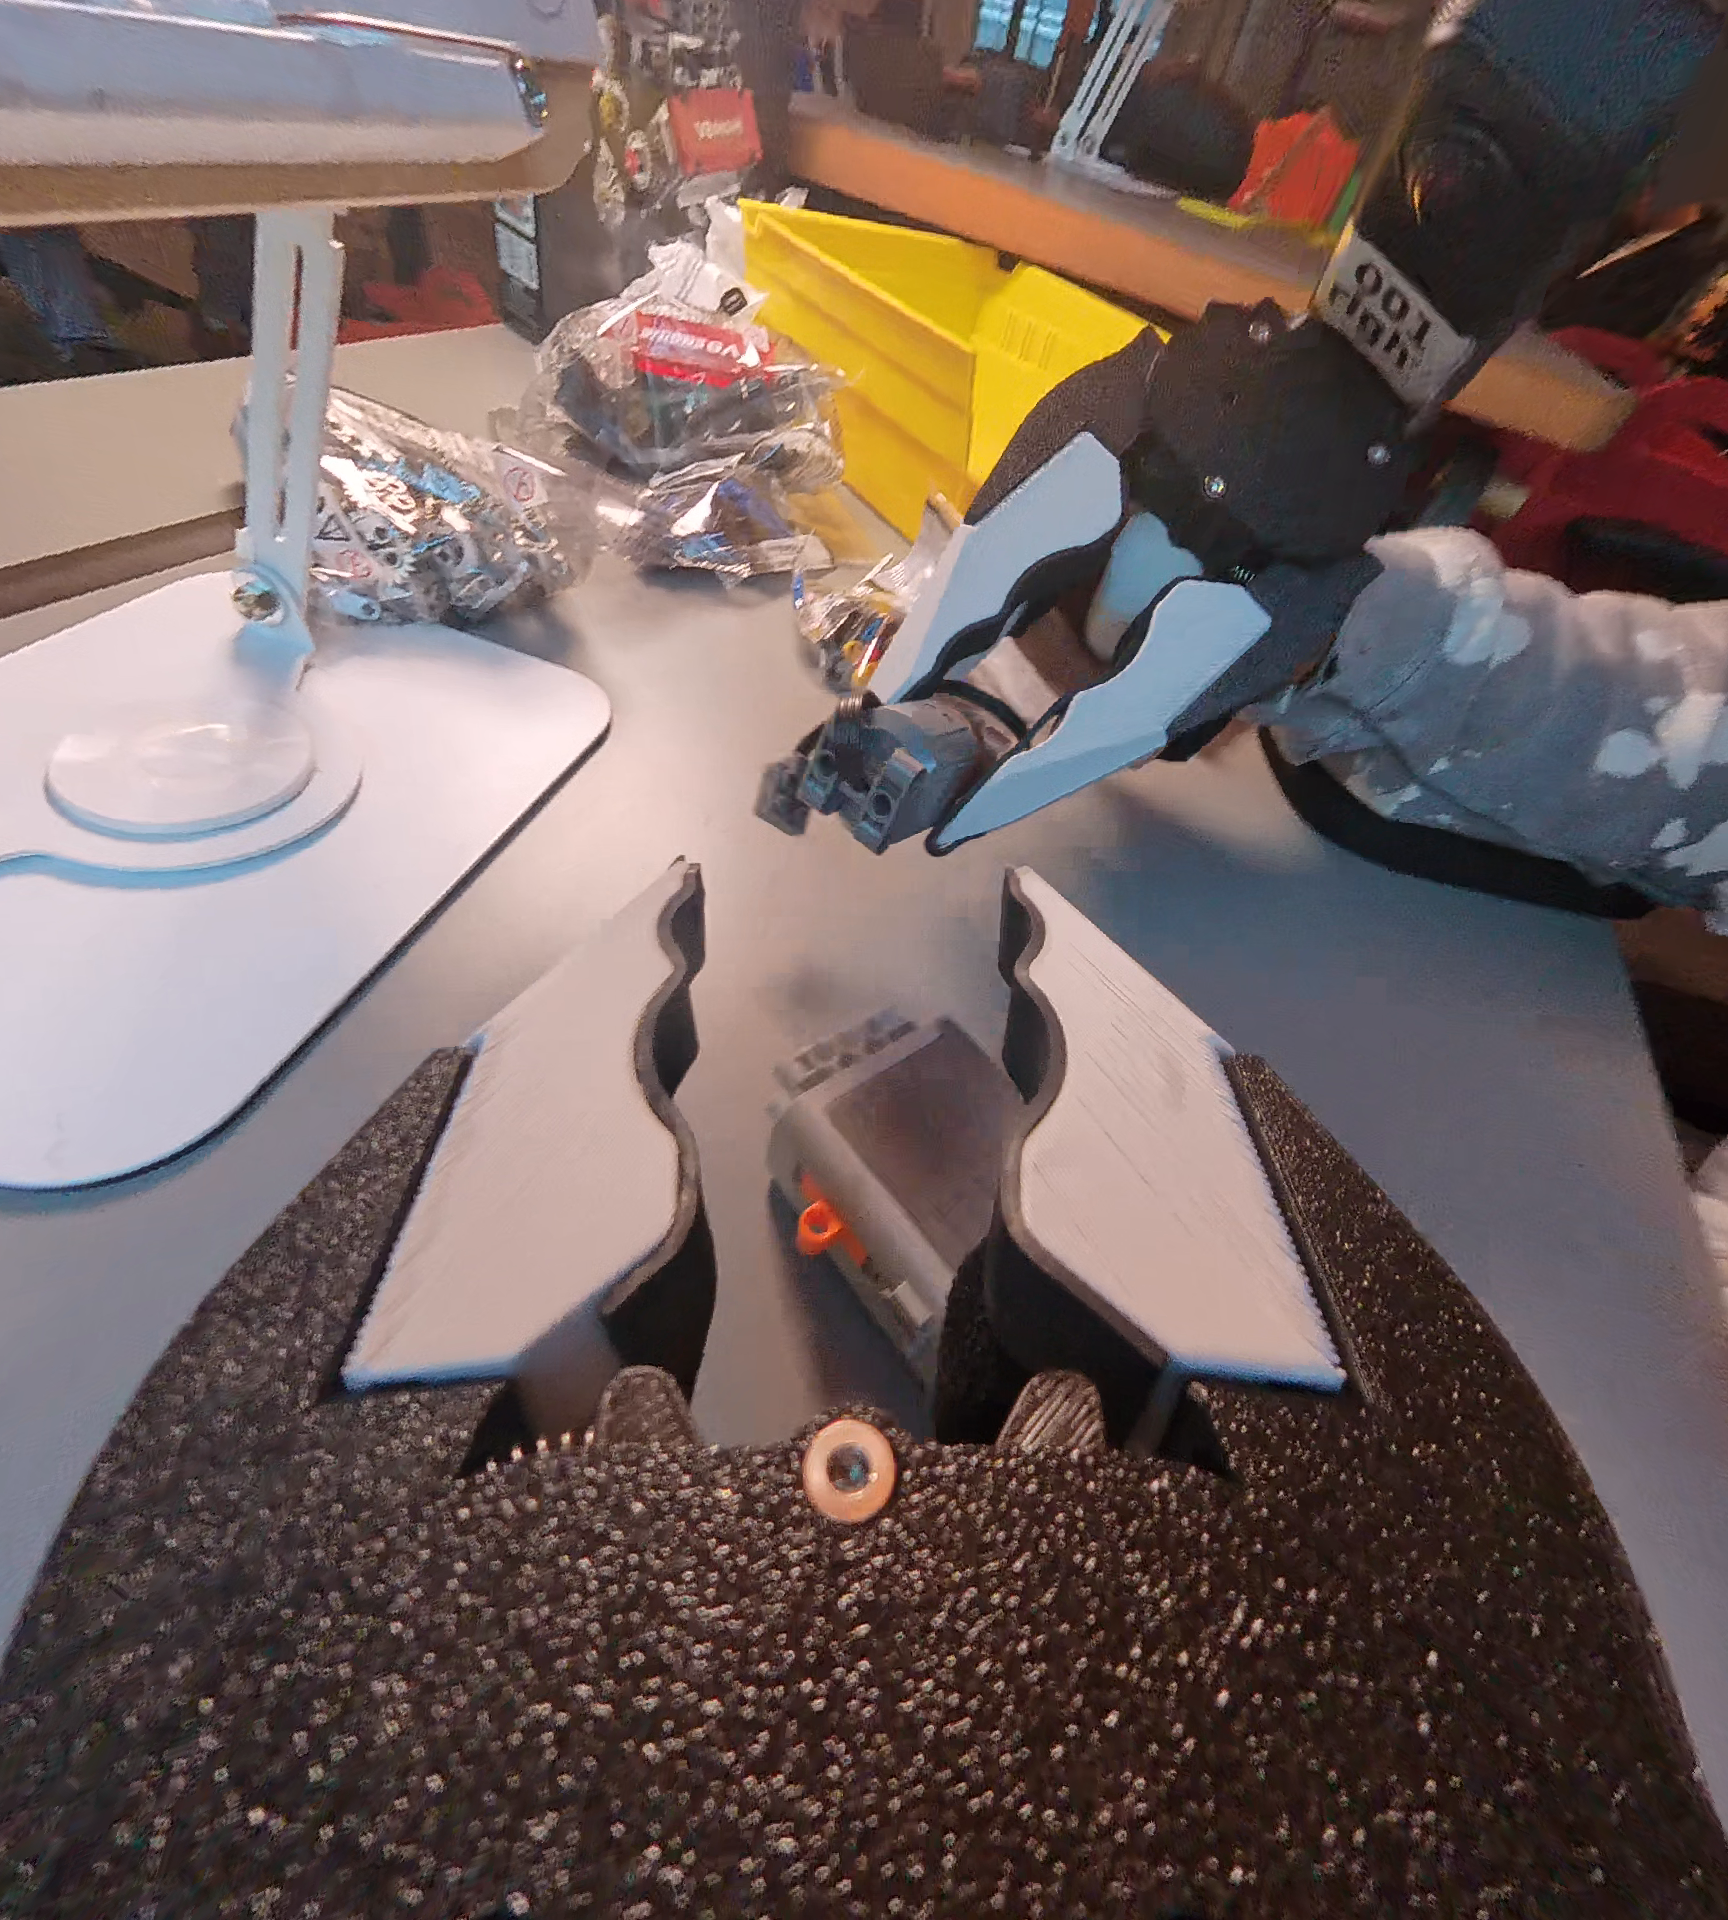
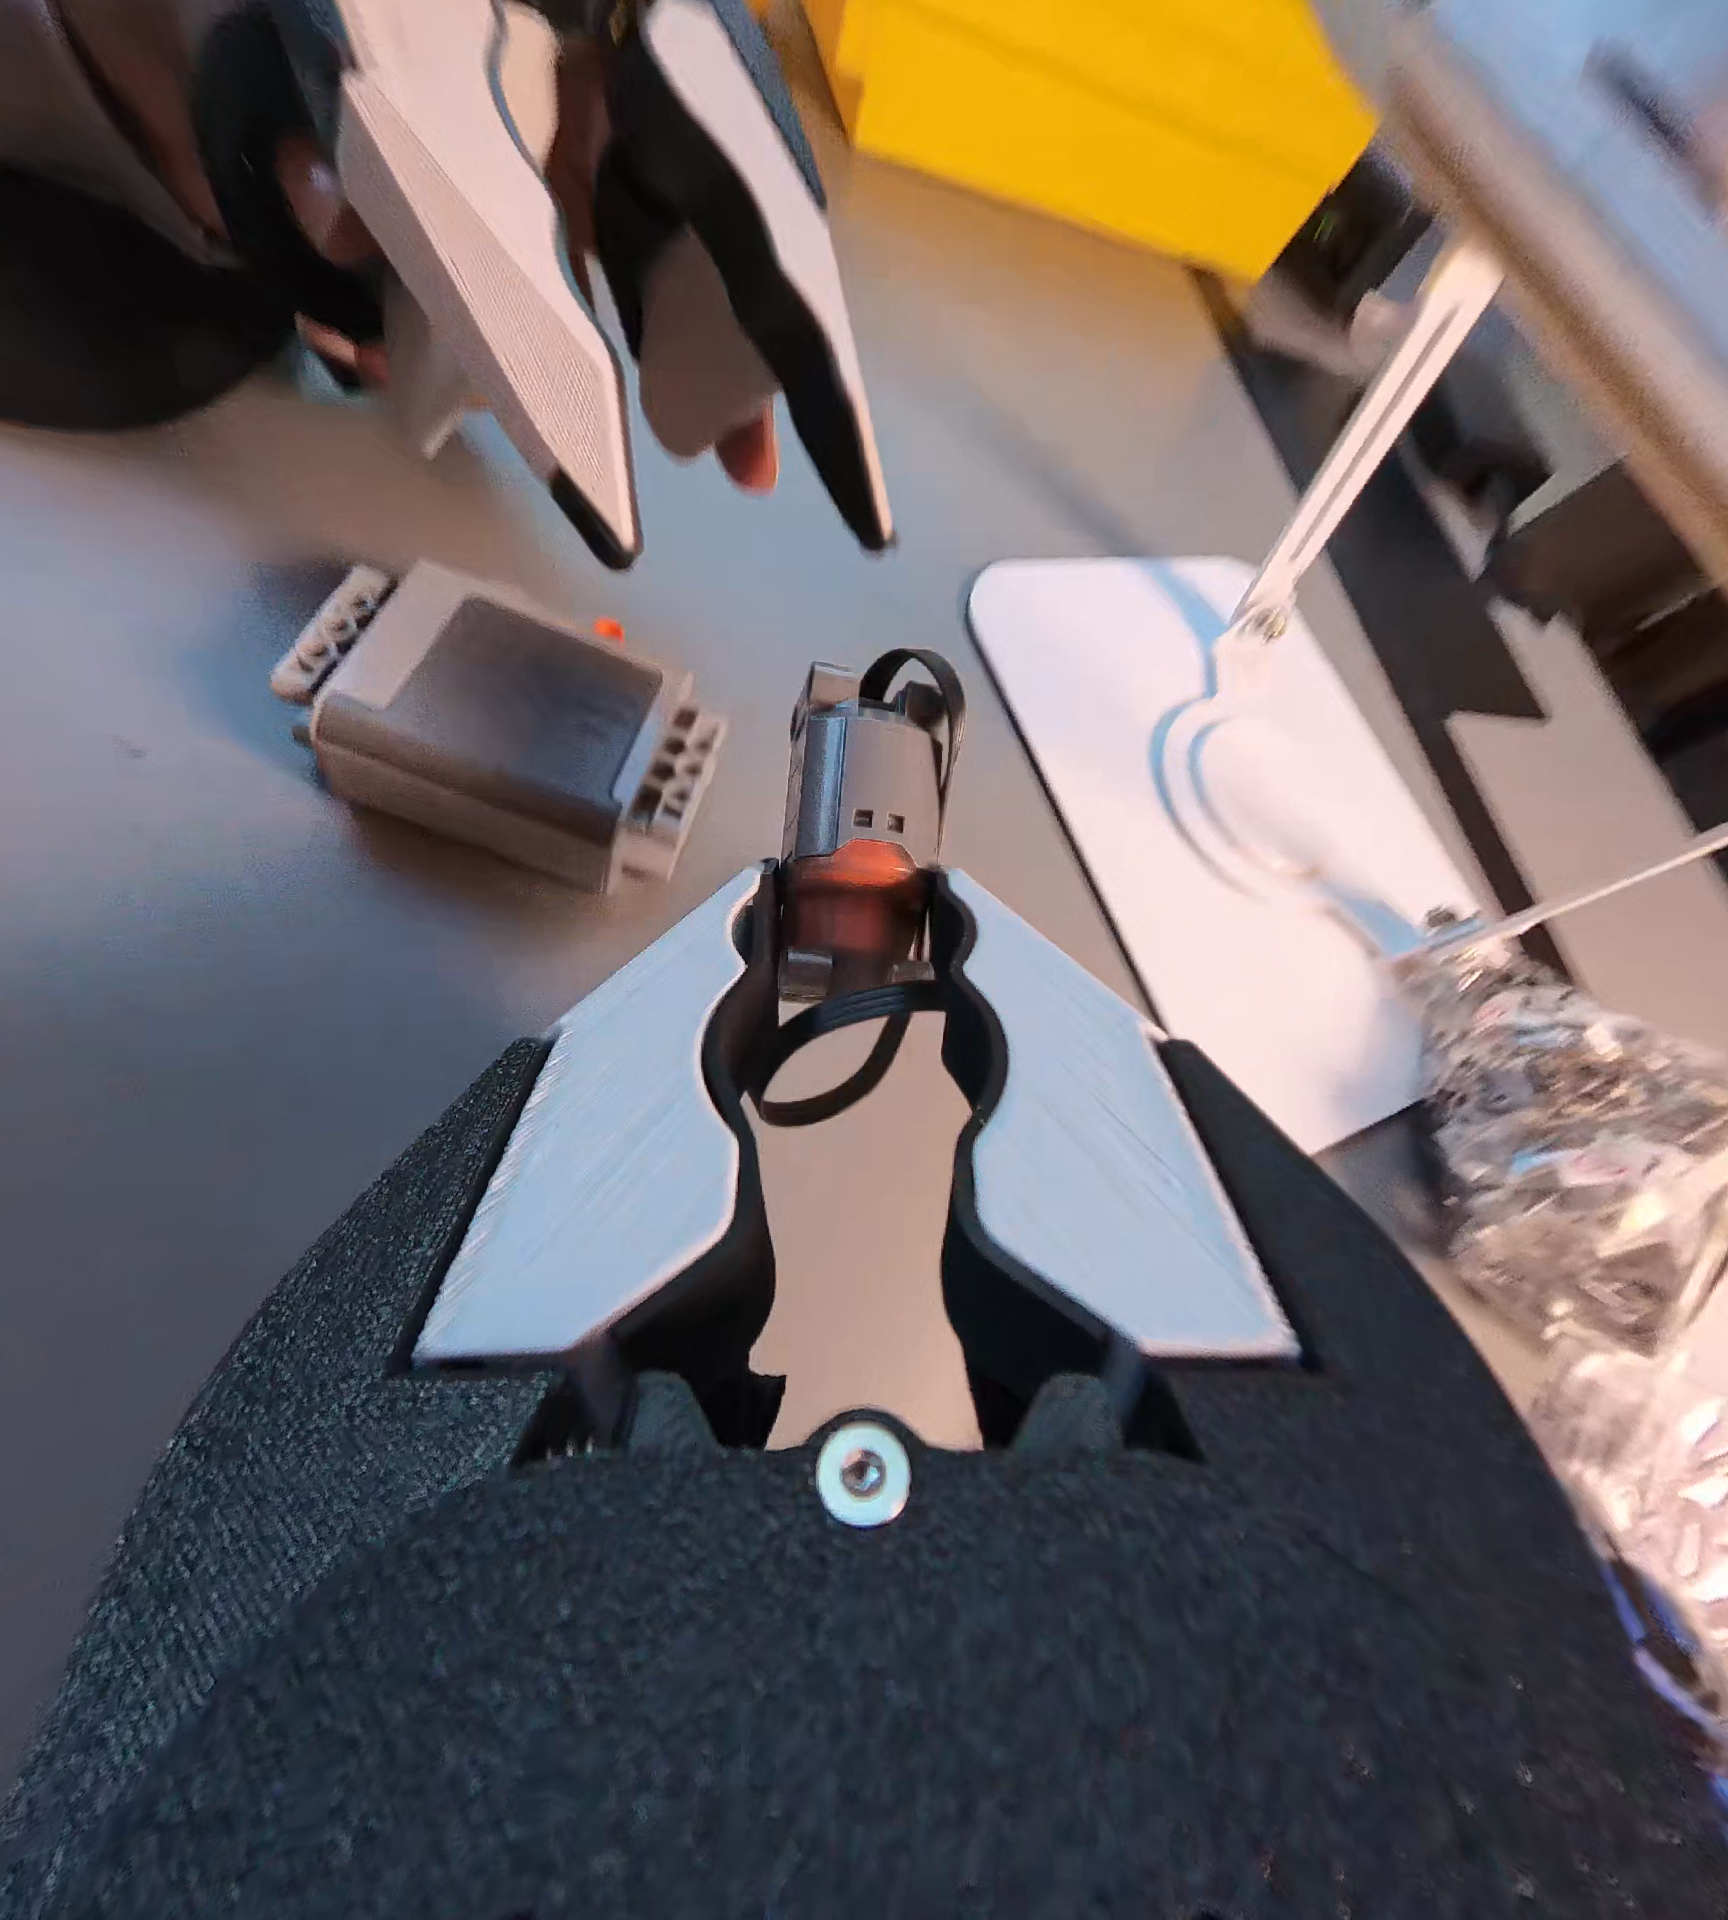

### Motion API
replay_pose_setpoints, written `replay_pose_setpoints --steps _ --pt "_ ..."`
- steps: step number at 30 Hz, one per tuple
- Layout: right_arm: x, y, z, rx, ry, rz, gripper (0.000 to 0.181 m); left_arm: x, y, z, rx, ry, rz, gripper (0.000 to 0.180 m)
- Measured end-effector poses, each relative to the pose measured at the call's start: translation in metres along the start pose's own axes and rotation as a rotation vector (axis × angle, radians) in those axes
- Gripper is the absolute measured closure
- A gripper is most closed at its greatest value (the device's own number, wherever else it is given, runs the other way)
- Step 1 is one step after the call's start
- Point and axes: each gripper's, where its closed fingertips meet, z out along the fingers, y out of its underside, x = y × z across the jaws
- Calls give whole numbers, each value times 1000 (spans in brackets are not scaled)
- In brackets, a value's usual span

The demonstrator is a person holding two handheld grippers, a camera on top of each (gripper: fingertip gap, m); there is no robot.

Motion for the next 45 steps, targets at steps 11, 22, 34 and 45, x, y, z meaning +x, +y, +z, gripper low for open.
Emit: replay_pose_setpoints --steps 11,22,34,45 --pt "21 -70 -33 231 400 -231 154 31 -73 18 208 212 -286 149" --pt "9 -41 -33 226 91 -75 166 15 -50 -1 132 236 -141 150" --pt "37 -52 -75 460 -28 262 177 -28 -3 0 -169 -154 263 151" --pt "84 -46 -97 723 -95 811 176 2 -5 13 -129 -97 368 150"
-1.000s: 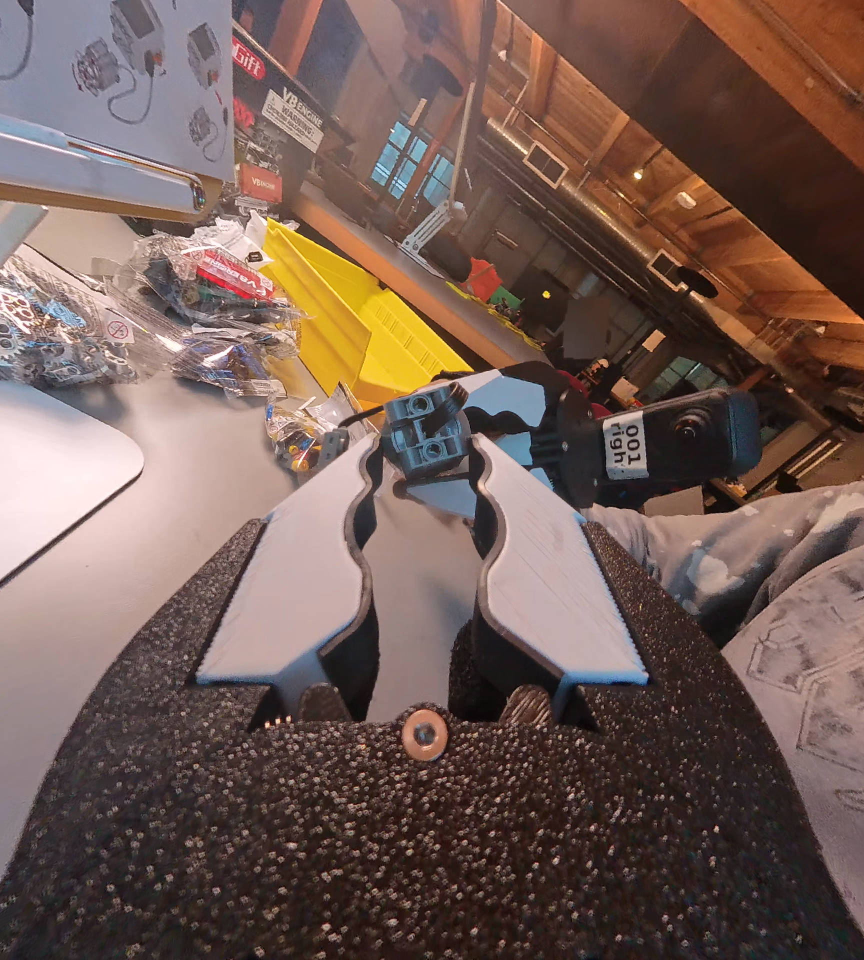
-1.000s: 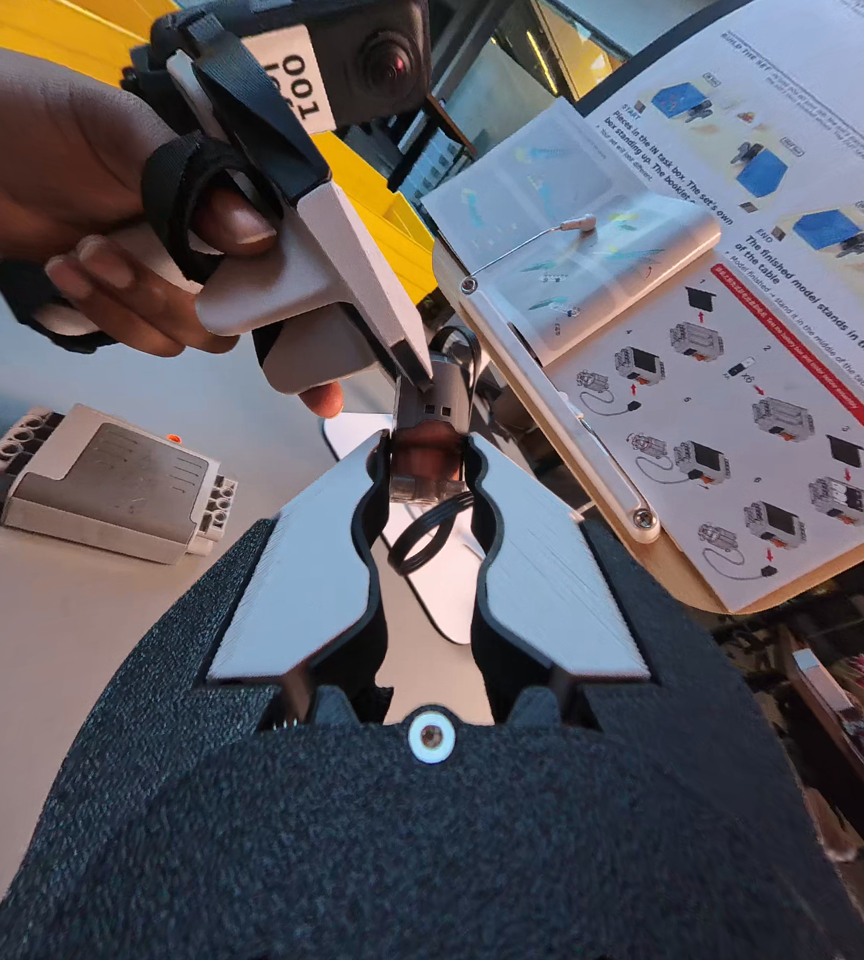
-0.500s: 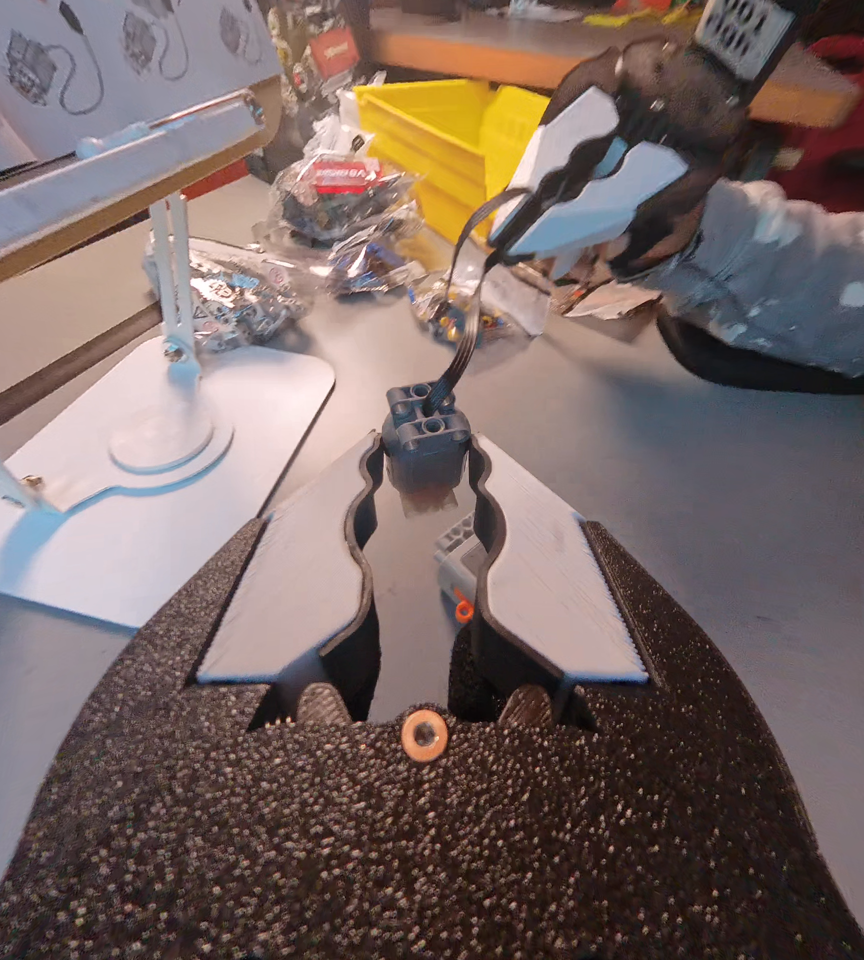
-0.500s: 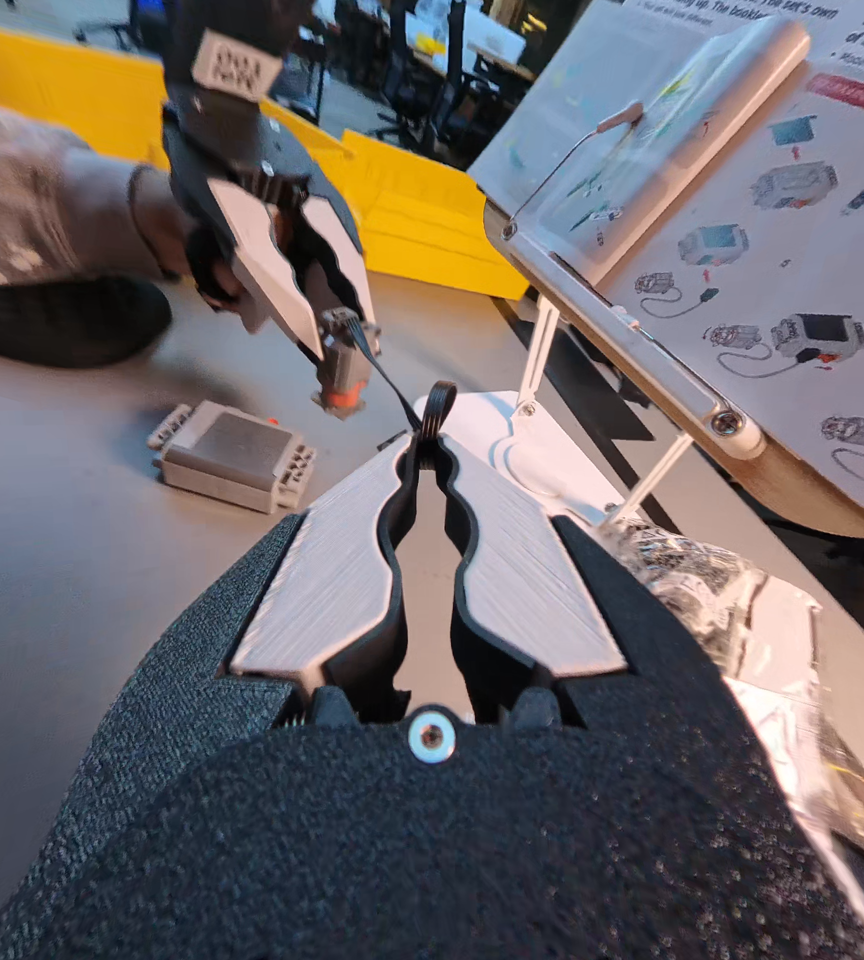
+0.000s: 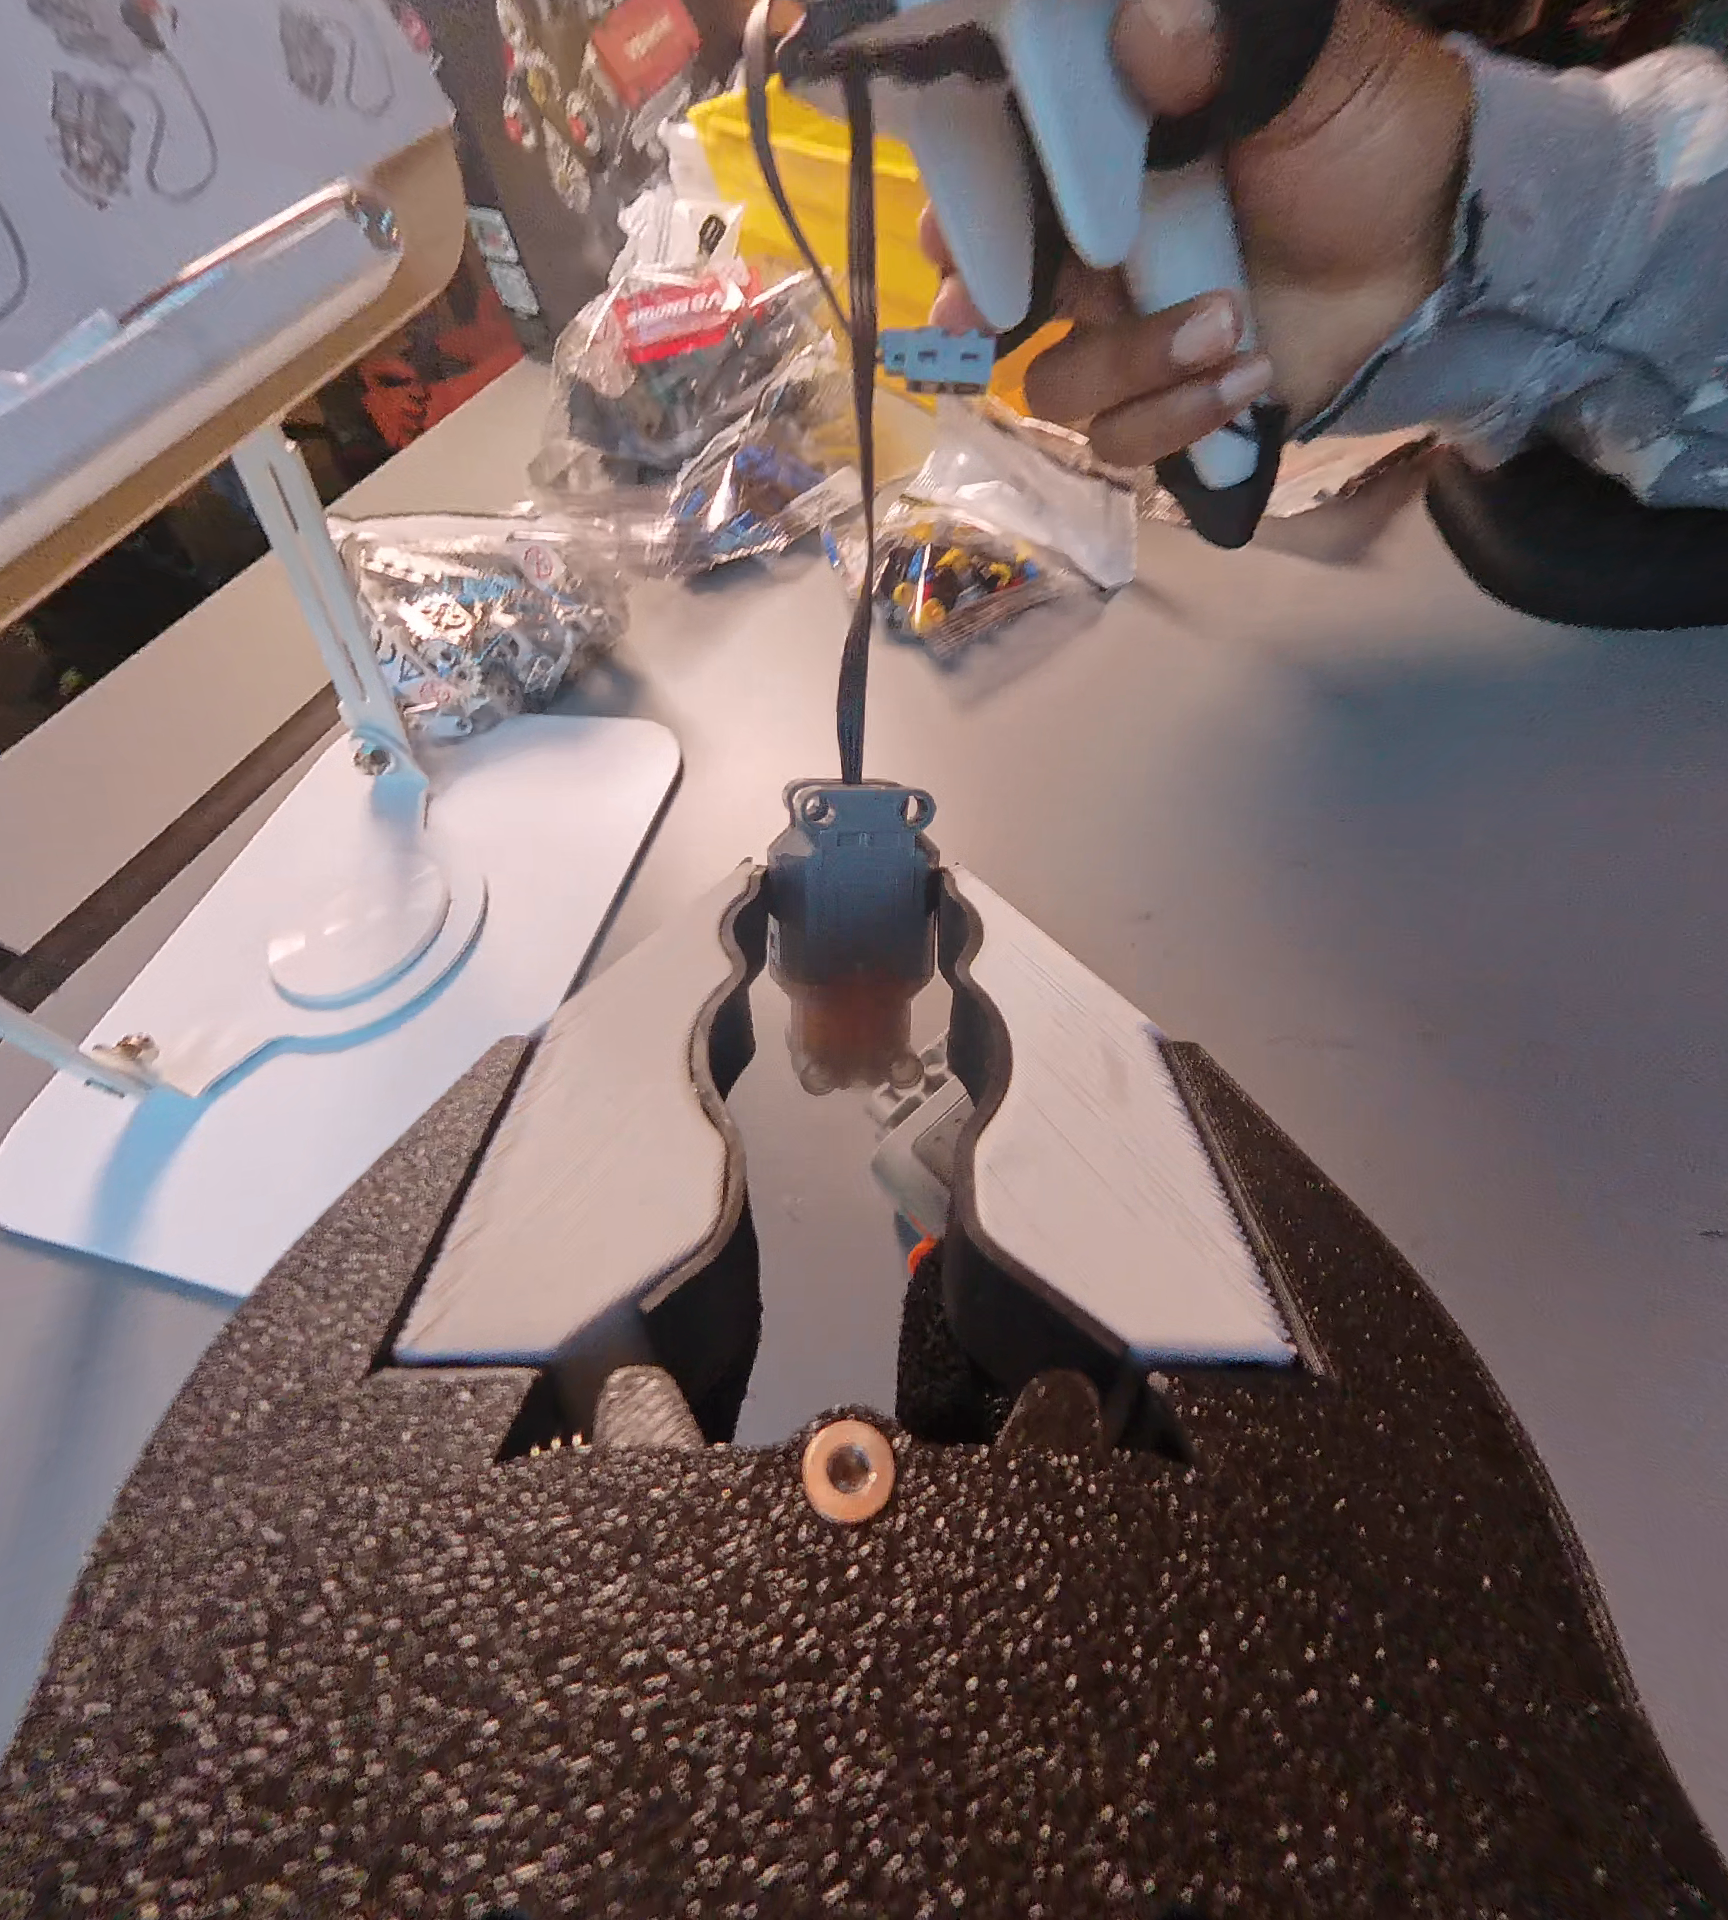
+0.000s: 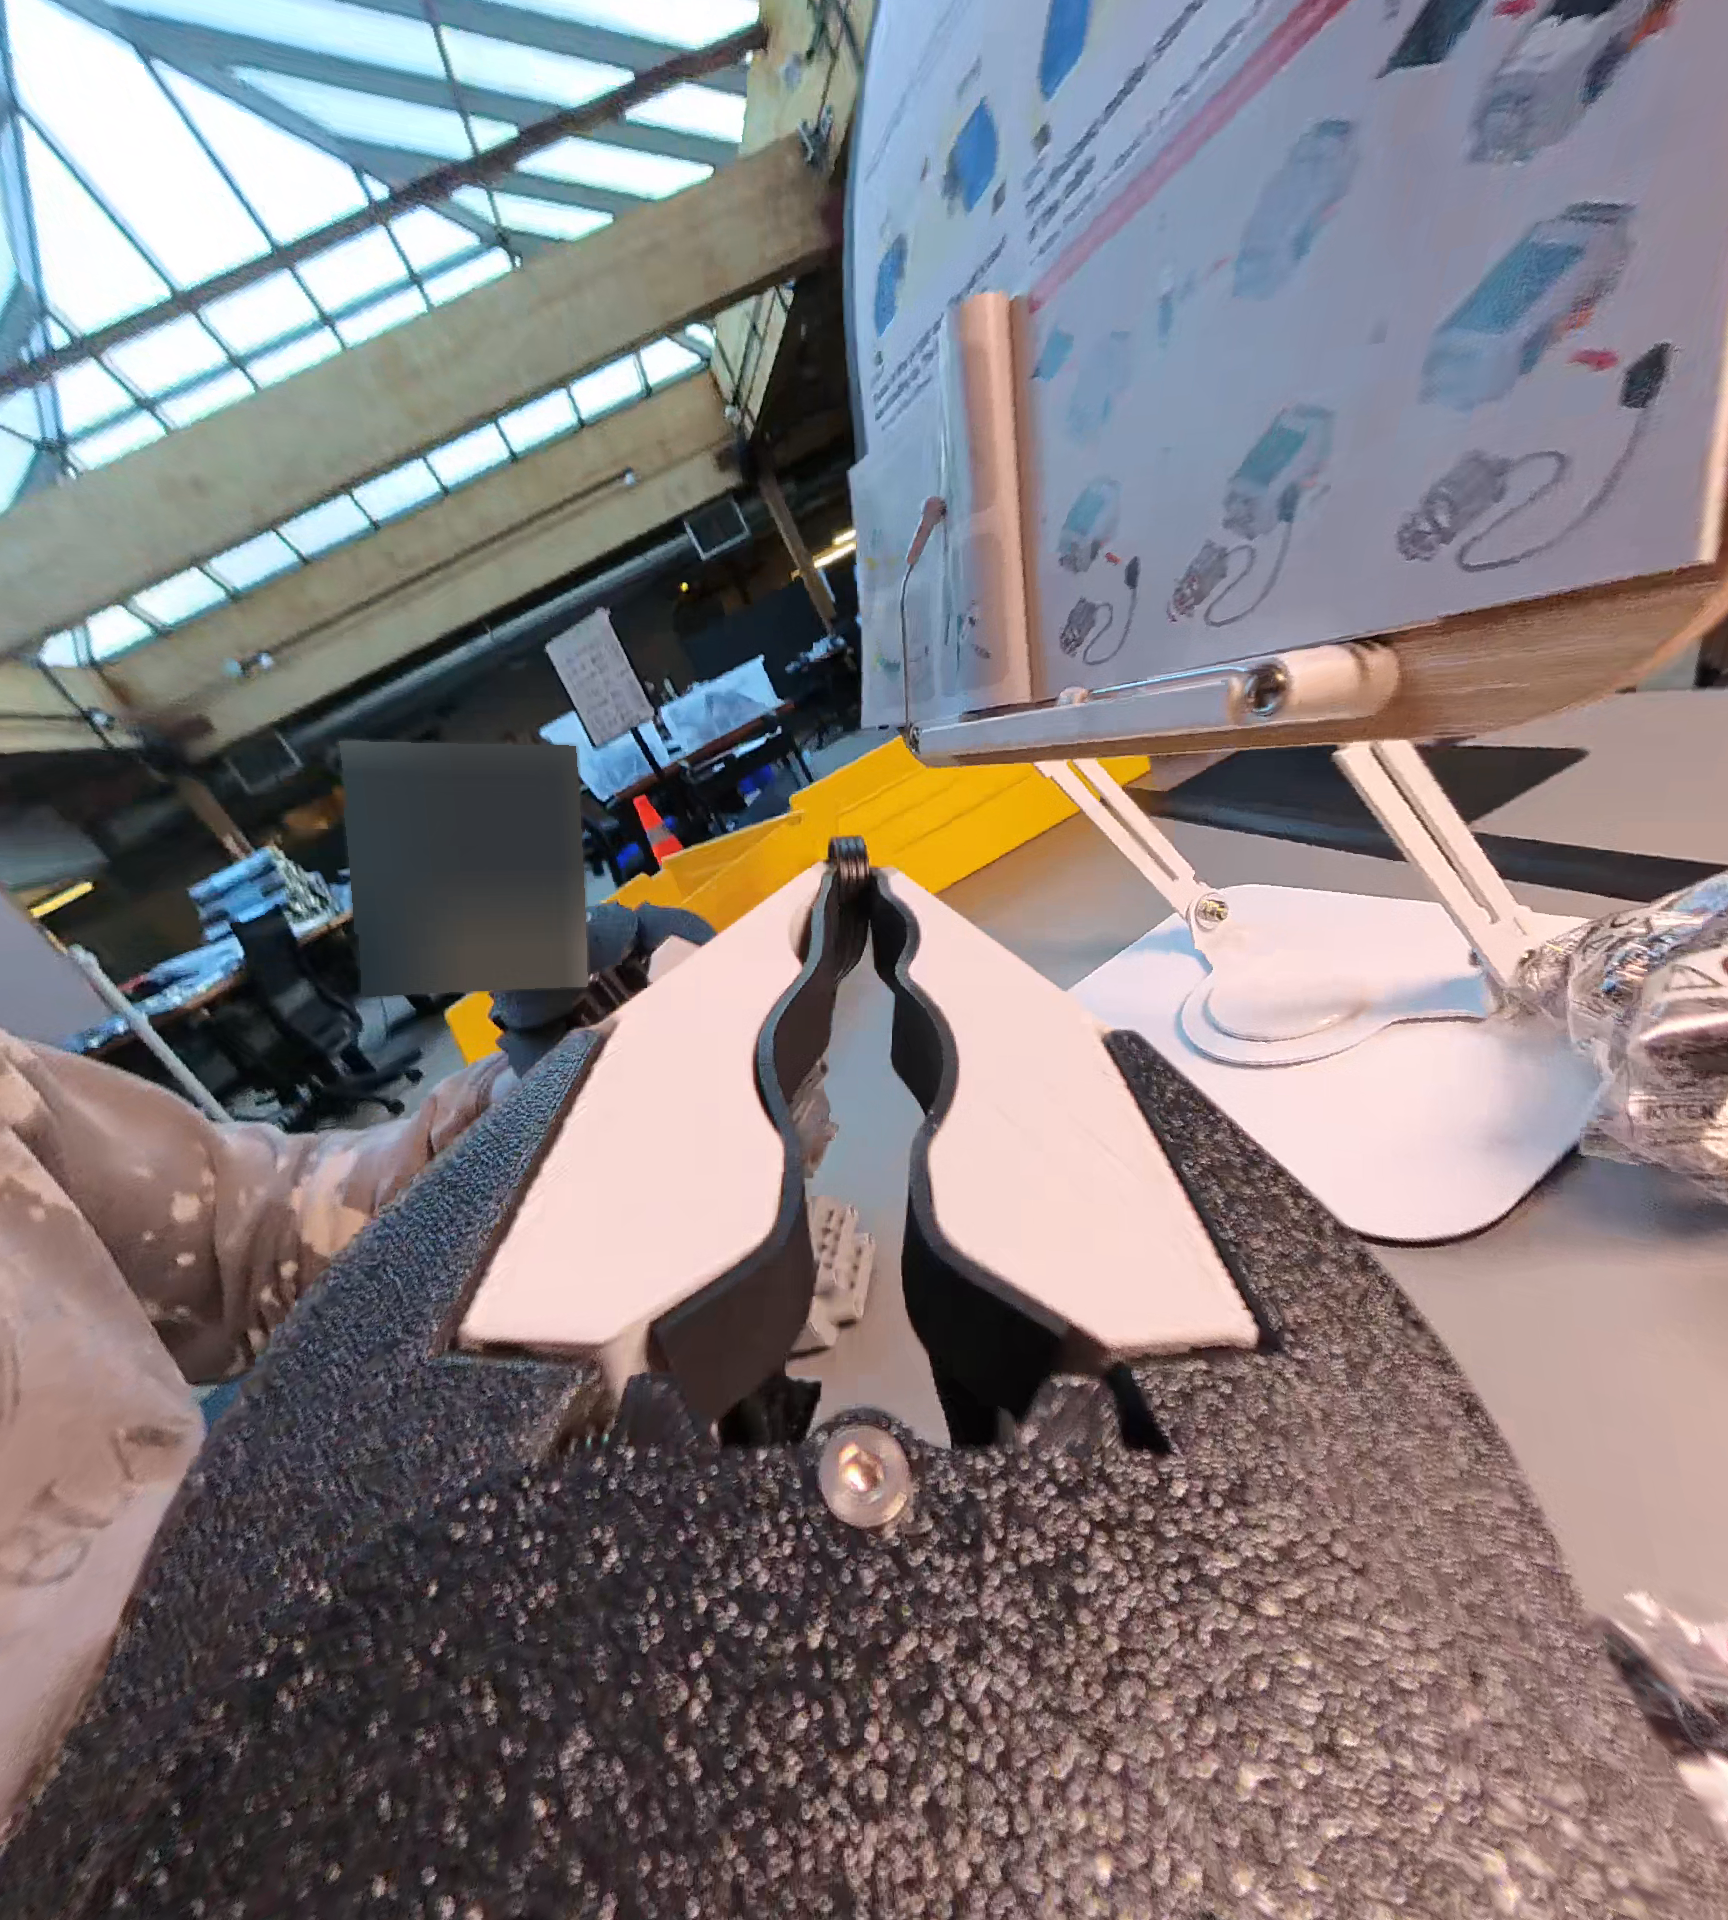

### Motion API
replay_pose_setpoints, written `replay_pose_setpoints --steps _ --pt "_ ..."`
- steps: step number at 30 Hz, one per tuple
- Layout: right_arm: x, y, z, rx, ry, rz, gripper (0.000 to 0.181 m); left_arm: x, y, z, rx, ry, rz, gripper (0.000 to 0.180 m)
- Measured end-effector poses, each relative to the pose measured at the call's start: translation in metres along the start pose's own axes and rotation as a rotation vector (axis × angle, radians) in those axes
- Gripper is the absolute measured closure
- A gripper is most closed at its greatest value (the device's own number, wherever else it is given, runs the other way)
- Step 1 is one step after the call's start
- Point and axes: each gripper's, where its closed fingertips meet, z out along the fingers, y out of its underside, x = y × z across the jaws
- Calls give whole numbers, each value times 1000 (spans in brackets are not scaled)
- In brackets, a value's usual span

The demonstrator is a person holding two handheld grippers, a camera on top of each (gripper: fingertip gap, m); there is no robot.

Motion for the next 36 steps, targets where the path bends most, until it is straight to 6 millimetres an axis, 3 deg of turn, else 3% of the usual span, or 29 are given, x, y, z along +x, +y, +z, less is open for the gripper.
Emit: replay_pose_setpoints --steps 7,11,15,19,22,27,32,36 --pt "19 -9 -8 84 63 98 176 45 -30 -5 134 188 10 150" --pt "24 1 -5 28 109 50 176 74 -16 5 48 291 44 150" --pt "24 19 0 -118 150 -115 175 90 7 14 -83 335 95 150" --pt "20 24 3 -144 130 -89 171 104 13 15 -141 405 53 151" --pt "8 21 6 -93 19 52 170 104 21 20 -183 397 31 150" --pt "-9 27 7 -136 -78 4 180 101 25 24 -197 374 21 150" --pt "-27 32 12 -177 -138 -66 180 102 3 13 -88 453 -95 133" --pt "-36 32 15 -179 -157 -91 180 75 -25 5 69 397 -212 132"
